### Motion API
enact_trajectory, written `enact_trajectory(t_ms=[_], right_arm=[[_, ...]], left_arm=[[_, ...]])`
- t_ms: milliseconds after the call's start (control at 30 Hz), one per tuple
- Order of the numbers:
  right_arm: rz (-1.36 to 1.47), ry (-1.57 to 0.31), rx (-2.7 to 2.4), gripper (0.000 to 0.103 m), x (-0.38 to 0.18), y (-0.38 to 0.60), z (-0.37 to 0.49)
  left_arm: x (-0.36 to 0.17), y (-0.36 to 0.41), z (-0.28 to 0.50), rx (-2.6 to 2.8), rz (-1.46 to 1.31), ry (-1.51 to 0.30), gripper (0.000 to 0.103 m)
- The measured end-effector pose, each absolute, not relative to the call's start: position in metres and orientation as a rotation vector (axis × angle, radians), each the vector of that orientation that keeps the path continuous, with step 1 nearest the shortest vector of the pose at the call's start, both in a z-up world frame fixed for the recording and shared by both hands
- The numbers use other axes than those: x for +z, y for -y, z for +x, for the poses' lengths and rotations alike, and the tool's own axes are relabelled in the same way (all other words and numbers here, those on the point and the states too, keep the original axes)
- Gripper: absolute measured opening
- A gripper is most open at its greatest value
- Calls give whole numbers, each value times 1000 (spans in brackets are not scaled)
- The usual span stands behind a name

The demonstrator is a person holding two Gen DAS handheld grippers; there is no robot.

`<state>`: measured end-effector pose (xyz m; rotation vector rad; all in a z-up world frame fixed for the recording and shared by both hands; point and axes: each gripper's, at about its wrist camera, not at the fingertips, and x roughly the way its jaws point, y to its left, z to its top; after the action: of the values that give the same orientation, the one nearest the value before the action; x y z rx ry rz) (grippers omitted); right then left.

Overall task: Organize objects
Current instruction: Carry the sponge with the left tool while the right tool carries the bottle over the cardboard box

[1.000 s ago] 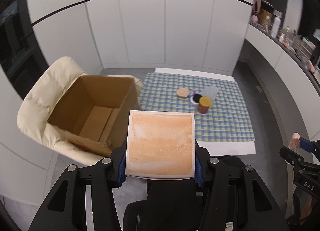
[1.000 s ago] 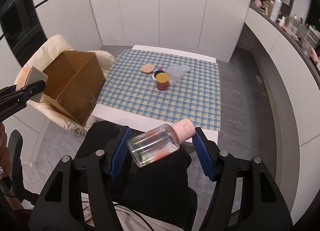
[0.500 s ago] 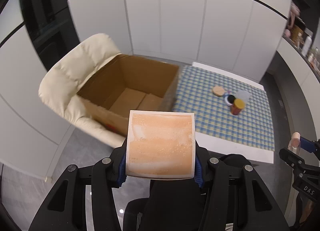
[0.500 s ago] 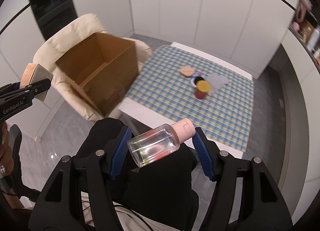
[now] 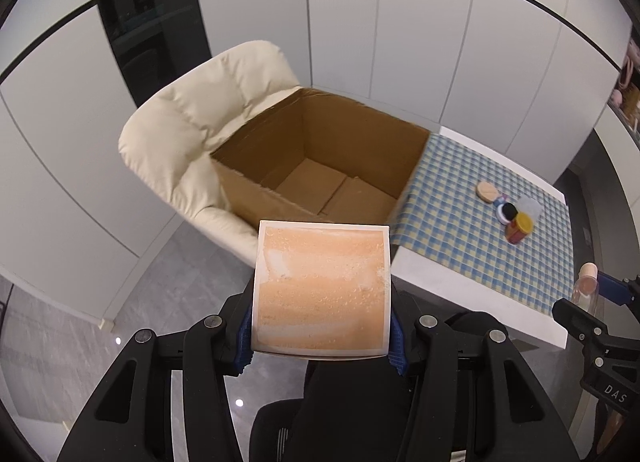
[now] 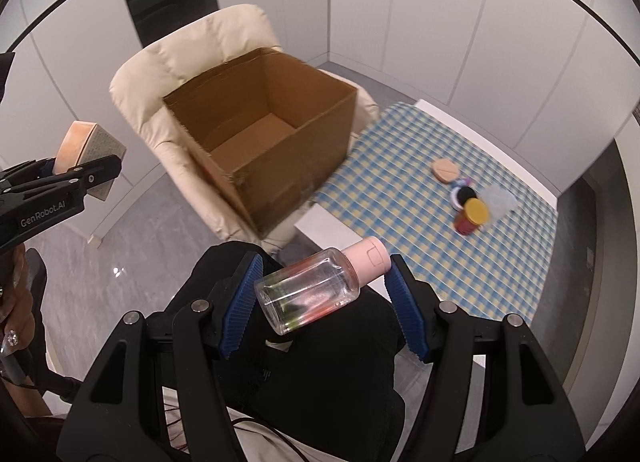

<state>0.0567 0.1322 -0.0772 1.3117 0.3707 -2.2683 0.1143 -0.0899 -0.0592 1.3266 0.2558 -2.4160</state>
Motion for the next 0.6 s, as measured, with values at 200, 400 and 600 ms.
enact_trajectory(t_ms=[200, 400, 600], right_arm=[[1306, -416, -2206, 66, -82, -104, 55], [1282, -437, -2188, 66, -82, -87, 55], [1289, -421, -2181, 66, -85, -82, 48]], left_arm=[[-68, 105, 113, -2395, 1343, -291, 51], [-71, 110, 109, -2388, 1354, -296, 51], [-71, 112, 102, -2400, 1347, -298, 51]])
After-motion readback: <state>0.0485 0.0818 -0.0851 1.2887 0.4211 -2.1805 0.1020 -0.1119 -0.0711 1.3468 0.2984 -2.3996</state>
